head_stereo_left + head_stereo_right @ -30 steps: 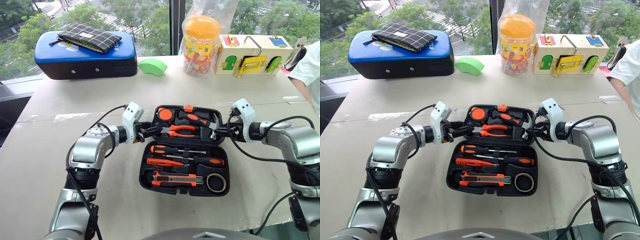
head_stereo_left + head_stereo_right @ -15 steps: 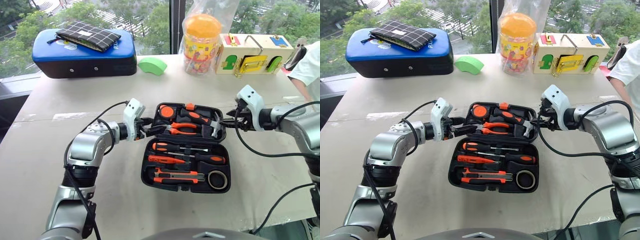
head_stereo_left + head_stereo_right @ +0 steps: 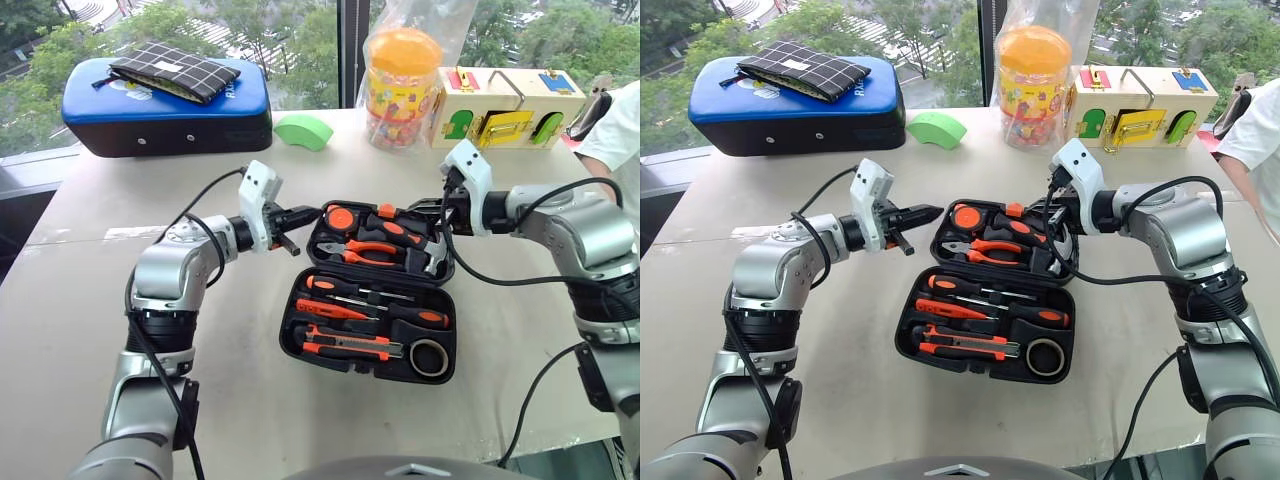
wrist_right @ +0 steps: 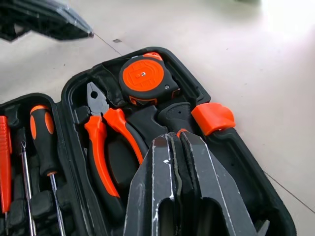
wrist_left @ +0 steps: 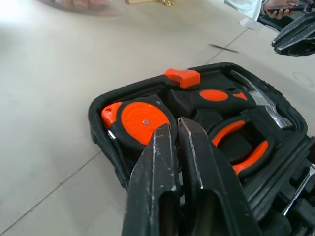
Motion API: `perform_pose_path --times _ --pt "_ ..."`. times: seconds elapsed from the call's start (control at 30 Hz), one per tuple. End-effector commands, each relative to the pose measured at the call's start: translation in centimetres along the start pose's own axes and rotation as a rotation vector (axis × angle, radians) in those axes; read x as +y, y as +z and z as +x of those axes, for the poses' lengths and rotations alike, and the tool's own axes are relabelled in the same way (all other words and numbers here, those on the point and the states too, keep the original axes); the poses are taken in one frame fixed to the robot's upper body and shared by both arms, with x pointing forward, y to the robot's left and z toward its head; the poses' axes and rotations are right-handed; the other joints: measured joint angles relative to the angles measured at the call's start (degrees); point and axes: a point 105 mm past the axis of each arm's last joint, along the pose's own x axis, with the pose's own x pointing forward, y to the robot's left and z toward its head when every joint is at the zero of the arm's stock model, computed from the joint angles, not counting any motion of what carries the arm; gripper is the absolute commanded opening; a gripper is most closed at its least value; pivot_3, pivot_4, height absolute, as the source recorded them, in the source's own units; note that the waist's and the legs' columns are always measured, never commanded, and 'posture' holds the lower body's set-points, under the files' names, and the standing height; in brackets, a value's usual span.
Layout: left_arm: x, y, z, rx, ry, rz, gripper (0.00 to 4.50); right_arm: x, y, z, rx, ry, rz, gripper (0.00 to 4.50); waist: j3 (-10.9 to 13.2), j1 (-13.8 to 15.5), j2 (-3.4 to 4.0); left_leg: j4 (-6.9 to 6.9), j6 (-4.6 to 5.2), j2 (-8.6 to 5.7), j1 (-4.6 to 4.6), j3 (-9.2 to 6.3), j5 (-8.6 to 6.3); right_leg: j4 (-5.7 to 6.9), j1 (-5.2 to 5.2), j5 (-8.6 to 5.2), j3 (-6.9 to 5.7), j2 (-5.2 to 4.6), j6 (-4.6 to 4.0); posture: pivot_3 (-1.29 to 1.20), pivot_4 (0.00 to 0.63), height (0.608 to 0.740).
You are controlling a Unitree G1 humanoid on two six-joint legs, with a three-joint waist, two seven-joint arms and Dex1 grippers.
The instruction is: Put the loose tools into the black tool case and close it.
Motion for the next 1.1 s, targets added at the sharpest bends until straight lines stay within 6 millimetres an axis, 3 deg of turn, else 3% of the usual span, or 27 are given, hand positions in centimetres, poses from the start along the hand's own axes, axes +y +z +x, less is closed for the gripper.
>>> perform_pose_path --times 0.03,0.27,0.53,0.67,0.83,1.0,1.1 --pt "-1.7 0.5 0.5 0.010 -0.085 0.042 0.04 -0.9 1.4 1.0 -0.031 -0.031 -0.028 0.00 -0.01 -0.07 0.00 0.00 0.00 0.01 0.03 0.01 0.00 0.02 0.01 0.00 0.00 0.01 0.00 0.00 0.150 0.740" --pt "-2.0 -3.1 2.5 0.155 -0.073 0.055 0.04 -1.2 -0.1 5.1 0.049 -0.017 -0.024 0.00 0.00 -0.27 0.00 -0.01 -0.04 0.01 0.07 0.04 0.03 0.13 -0.02 0.00 0.04 0.06 -0.01 0.00 0.150 0.740" --pt "-1.6 -5.2 2.4 0.211 -0.032 0.056 0.04 -2.7 -1.0 7.2 0.079 -0.056 -0.007 0.00 -0.01 -0.73 0.02 -0.01 -0.06 0.01 0.08 0.04 0.03 0.16 -0.03 0.00 0.05 0.07 -0.01 0.00 0.150 0.740" --pt "-1.6 -5.2 2.4 0.206 -0.025 0.057 0.04 -3.3 -1.1 7.7 0.074 -0.081 -0.001 0.00 -0.02 -1.24 0.02 -0.01 -0.09 0.00 0.14 0.03 0.05 0.21 -0.01 0.00 0.06 0.08 0.00 0.00 0.150 0.740" --pt "-1.5 -5.5 2.0 0.212 -0.013 0.057 0.04 -4.9 1.0 7.7 -0.027 -0.180 0.024 0.00 -0.03 -1.38 0.07 -0.01 -0.16 0.00 0.25 0.03 0.09 0.33 0.03 0.02 0.10 0.08 -0.02 0.00 0.150 0.740" --pt "-1.5 -5.7 1.9 0.215 -0.008 0.059 0.04 -6.0 1.2 7.4 -0.034 -0.257 -0.032 0.00 -0.05 -1.55 0.08 -0.10 -0.20 0.00 0.25 0.00 0.12 0.30 0.01 0.01 0.08 0.10 -0.03 0.00 0.150 0.740" --pt "-1.6 -5.8 1.9 0.215 -0.008 0.054 0.04 -4.8 1.4 7.4 -0.052 -0.161 0.015 0.00 -0.04 -1.57 0.10 -0.15 -0.21 0.01 0.25 0.00 0.13 0.30 -0.01 0.01 0.09 0.10 -0.03 0.00 0.150 0.740"
